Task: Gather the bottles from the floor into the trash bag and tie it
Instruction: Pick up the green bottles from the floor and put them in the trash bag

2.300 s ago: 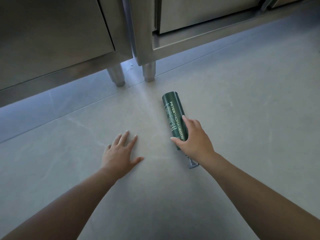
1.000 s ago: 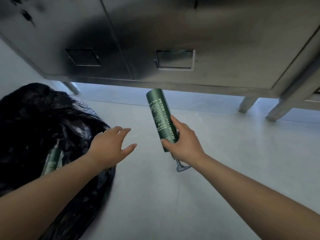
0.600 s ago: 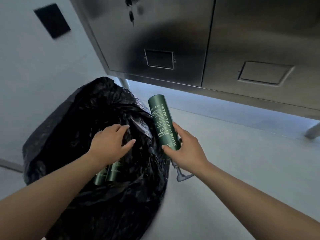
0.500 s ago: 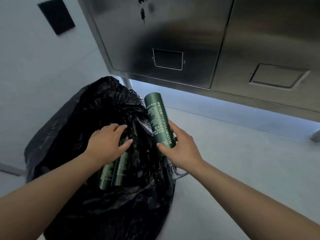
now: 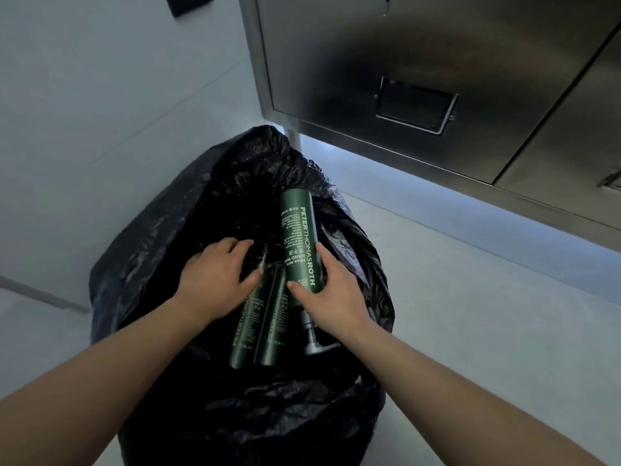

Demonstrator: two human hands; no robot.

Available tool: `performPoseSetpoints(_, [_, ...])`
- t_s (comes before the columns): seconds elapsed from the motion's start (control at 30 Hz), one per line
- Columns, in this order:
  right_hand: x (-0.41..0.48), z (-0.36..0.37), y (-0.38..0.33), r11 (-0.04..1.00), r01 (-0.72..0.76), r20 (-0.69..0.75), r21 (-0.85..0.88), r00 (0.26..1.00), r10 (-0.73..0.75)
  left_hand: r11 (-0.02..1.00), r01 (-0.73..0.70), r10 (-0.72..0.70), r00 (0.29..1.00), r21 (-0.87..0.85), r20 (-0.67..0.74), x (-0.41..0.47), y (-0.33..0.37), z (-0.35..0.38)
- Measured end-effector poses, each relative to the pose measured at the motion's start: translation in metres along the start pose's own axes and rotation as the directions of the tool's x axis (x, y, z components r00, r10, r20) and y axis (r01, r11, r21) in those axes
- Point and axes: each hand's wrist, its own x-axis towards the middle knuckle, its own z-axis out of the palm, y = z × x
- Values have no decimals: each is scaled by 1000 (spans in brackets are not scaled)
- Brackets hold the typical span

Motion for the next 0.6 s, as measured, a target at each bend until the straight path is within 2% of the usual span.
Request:
performPoseSetpoints(0.27, [8,39,17,1000,-1,145,14,989,-1,984,173,-170,984,-46,61,-37,-10,34])
performPoseSetpoints(0.6, [22,49,34,999,-18,227,-36,973,26,972,227,-222,971,-64,85,-43,-7,36])
